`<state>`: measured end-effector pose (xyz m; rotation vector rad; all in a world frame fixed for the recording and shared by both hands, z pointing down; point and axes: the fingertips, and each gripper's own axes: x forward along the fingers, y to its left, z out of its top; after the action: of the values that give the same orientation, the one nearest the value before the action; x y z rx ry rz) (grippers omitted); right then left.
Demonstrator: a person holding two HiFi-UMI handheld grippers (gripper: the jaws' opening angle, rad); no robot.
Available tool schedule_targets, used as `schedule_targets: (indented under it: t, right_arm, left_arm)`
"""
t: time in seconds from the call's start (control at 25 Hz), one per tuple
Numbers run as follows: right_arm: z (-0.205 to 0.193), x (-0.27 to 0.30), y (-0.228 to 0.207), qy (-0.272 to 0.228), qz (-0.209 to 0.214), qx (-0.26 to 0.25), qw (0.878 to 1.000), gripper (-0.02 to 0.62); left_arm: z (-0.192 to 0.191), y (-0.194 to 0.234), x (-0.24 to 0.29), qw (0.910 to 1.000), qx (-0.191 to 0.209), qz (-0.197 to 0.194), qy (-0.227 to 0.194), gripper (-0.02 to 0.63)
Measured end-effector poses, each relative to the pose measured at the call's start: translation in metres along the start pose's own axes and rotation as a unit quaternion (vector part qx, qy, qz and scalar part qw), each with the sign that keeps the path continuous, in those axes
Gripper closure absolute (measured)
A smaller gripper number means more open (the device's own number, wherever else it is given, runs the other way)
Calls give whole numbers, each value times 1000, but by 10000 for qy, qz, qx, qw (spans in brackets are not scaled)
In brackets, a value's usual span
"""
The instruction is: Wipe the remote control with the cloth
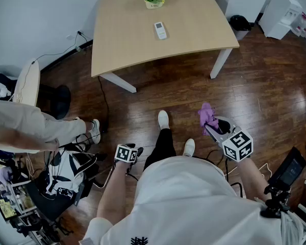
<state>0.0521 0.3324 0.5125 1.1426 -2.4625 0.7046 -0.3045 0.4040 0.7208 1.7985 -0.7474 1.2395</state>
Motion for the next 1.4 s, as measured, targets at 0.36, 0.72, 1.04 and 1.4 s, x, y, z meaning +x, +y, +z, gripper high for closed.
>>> schedule_targets:
  t: [0.36,0.72,1.04,1.4]
  right_arm:
    - [48,34,-59,-39,-587,27,9983,466]
    - [148,111,-116,84,-1087,107,9940,466]
    - [222,203,-130,330,-812,-237,9959,466]
    - [256,248,-167,505,-302,-604,9964,466]
  left_arm:
    - [198,31,-15,9902,761,34,-1171,391]
    - [432,43,-53,9639,1240,-676,-2258,332]
    - [508,64,-56,9566,1119,-1188,-2413,308]
    - [549,61,-33,9603,688,-1001,-2511,290]
